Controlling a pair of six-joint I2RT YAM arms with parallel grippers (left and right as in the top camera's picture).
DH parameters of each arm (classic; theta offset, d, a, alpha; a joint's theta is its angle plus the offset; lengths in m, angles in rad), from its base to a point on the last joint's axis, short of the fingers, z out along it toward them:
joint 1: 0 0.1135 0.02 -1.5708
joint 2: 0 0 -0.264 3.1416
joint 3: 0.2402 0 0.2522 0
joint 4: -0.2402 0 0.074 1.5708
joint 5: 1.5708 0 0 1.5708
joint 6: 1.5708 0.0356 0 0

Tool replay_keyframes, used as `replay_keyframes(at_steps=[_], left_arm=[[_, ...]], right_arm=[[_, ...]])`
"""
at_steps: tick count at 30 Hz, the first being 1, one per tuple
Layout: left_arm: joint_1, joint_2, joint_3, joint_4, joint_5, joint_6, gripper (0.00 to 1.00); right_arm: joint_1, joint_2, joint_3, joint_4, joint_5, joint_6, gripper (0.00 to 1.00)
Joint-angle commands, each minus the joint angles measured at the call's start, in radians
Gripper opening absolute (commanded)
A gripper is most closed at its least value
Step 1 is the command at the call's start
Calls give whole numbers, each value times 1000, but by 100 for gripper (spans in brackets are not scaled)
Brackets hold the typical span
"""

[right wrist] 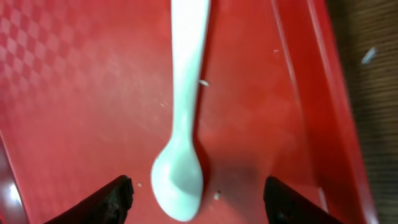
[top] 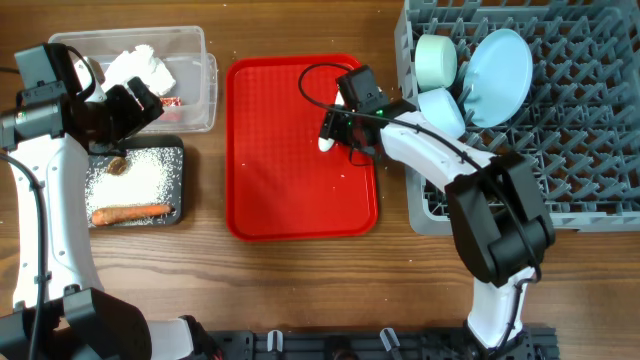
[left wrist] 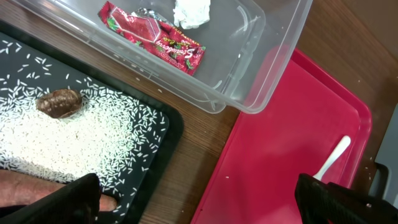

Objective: Sort waste into correct bins and load items into the dishwasher rack
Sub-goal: 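Reach the right gripper to the white spoon on the red tray, then close the right gripper on the white spoon and lift it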

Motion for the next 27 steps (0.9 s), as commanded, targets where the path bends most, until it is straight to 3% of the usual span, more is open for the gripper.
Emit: replay_keyframes(at_steps=[1, 7, 8, 16, 27], left_arm=[[5, -1, 2, 3, -6, -9, 100], [5, -1, 2, 3, -6, -9, 100], [5, -1, 2, 3, -6, -9, 100], [5, -1, 2, 3, -6, -9, 100], [5, -1, 2, 3, -6, -8, 100]], right_arm=[[42, 61, 10, 5, 45, 39, 67], [81, 100, 11, -7, 69, 66, 54], [79, 104, 11, 3, 72, 82, 46], [75, 107, 11, 8, 75, 91, 18], [75, 106, 20, -29, 23, 88, 6]])
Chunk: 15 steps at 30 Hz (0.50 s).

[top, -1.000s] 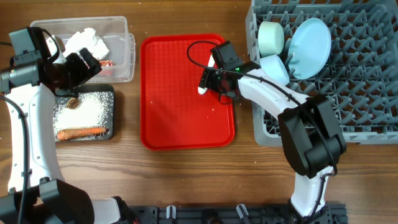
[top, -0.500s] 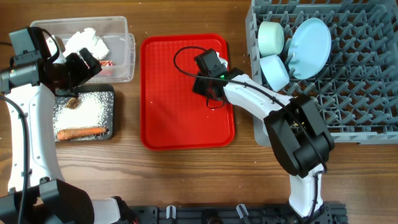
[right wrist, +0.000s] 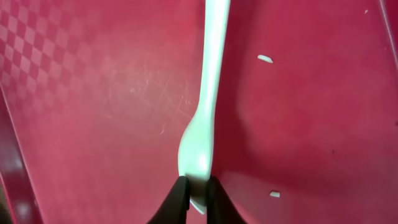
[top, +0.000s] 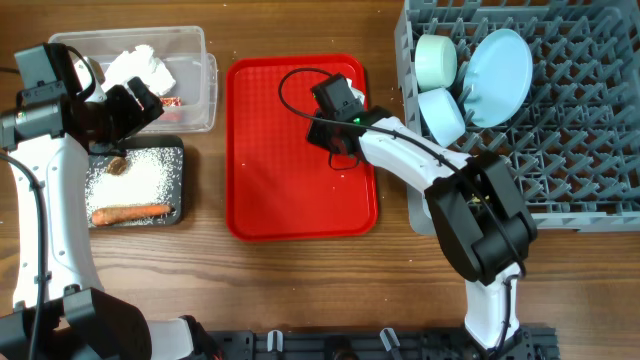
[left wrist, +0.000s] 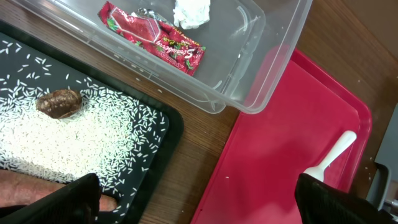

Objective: Sort waste into correct bins and load items into the dishwasher rack
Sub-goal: 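Close the right gripper on the white spoon and lift it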

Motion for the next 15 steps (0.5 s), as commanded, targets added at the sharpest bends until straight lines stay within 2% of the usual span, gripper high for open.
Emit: replay_keyframes(at_steps=[1, 8, 15], left_arm=[[5, -1, 2, 3, -6, -8, 100], [5, -1, 2, 3, -6, -9, 100], [5, -1, 2, 3, -6, -9, 100]], right_arm=[[1, 53, -14, -71, -13, -2, 6], [1, 53, 93, -284, -40, -63, 5], [-16, 53, 199, -515, -34, -285, 5]])
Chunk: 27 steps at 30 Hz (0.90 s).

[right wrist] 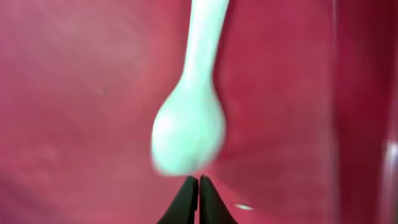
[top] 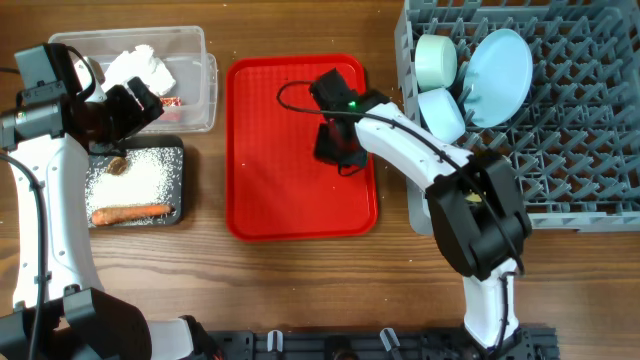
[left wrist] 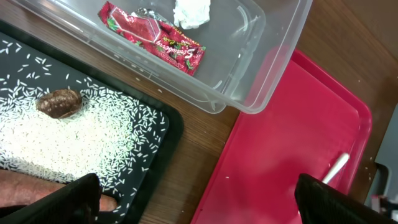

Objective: Sort waste into correct bins and load items into the dishwasher rack
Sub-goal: 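Close the right gripper on the white spoon and lift it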

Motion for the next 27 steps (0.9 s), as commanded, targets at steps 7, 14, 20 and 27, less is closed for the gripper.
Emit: replay_keyframes(at_steps=[7, 14, 20, 27], left_arm=[[5, -1, 2, 3, -6, -9, 100], [5, -1, 2, 3, -6, -9, 100], [5, -1, 2, 3, -6, -9, 100], [5, -1, 2, 3, -6, -9, 100]], right_arm=[[-36, 21, 45, -40, 18, -212, 33], [-37, 25, 107, 47, 101, -137, 61], [-37, 58, 107, -31, 32, -71, 62], [-37, 115, 106, -43, 40, -79, 62]])
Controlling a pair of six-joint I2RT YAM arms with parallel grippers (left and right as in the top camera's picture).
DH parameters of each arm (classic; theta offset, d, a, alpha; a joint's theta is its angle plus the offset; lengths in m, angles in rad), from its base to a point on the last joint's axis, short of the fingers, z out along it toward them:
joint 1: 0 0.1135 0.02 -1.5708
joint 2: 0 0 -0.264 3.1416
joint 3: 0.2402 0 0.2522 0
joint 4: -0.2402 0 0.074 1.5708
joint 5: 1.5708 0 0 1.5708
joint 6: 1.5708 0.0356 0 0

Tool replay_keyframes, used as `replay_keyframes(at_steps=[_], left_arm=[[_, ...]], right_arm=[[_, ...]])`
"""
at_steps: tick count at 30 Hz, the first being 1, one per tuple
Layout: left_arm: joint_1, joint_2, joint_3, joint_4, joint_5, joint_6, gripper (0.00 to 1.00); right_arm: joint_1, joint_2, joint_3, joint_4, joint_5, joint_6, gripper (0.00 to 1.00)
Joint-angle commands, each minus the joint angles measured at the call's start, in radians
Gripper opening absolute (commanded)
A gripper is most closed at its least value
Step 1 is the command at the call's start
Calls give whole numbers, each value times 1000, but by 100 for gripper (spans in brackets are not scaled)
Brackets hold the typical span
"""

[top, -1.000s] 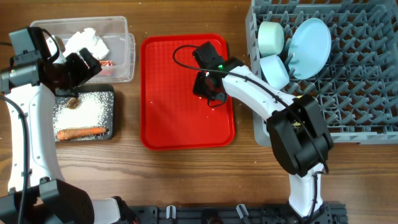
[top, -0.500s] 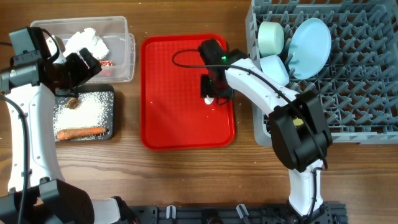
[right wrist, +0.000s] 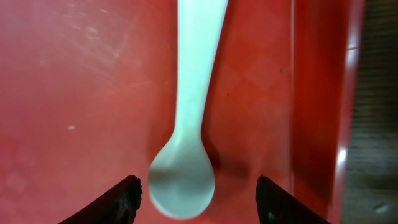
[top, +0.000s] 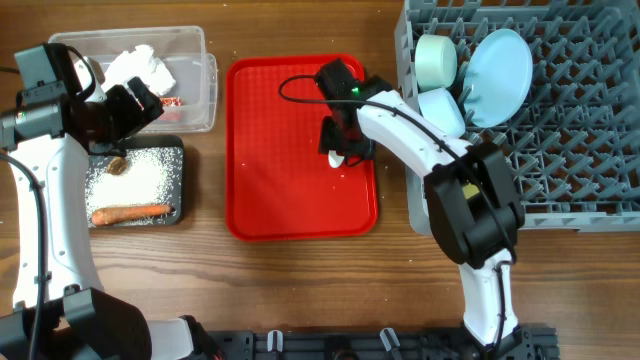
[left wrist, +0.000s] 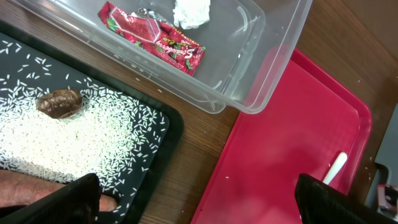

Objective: Sort waste into correct bins and load items into the dishwasher rack
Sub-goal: 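Close the right gripper on the white spoon and lift it, then carry the spoon into the rack and release it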

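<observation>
A white plastic spoon (right wrist: 186,143) lies flat on the red tray (right wrist: 74,74), close to its right rim, bowl toward the camera. My right gripper (right wrist: 199,202) stands open just over it, one finger on each side of the bowl and touching nothing. In the overhead view the right gripper (top: 340,135) hovers over the tray's right part, with the spoon (top: 335,158) showing under it. My left gripper (left wrist: 202,202) is open and empty above the gap between the black tray (left wrist: 124,143) and the red tray; the spoon's handle (left wrist: 334,168) shows at its right.
A clear bin (left wrist: 261,68) holds a red wrapper (left wrist: 152,34) and crumpled white paper (left wrist: 189,11). The black tray carries rice, a brown lump (left wrist: 59,102) and a carrot (top: 130,212). The grey dishwasher rack (top: 560,150) at right holds a plate (top: 500,62) and two cups.
My right gripper was shut with the spoon's bowl just ahead of its tips; it is open now and the spoon lies on the tray between the fingers. The left arm is unchanged.
The right gripper first stood open around the spoon's bowl on the tray. Then it was shut at the tip of the bowl, and stayed shut a moment later with the spoon blurred. Now it is open again, the spoon flat by the tray's right rim.
</observation>
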Motion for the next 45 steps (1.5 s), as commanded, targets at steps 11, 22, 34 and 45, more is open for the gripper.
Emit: replay_keyframes(at_steps=[11, 22, 34, 45], left_arm=[[5, -1, 2, 3, -6, -9, 100], [5, -1, 2, 2, -6, -9, 100], [5, -1, 2, 3, -6, -9, 100], [5, -1, 2, 3, -6, -9, 100]], right_arm=[[20, 89, 2, 0, -32, 3, 19], [19, 42, 2, -16, -96, -73, 9], [12, -265, 2, -62, -56, -223, 9], [-164, -565, 2, -198, 178, -222, 9]])
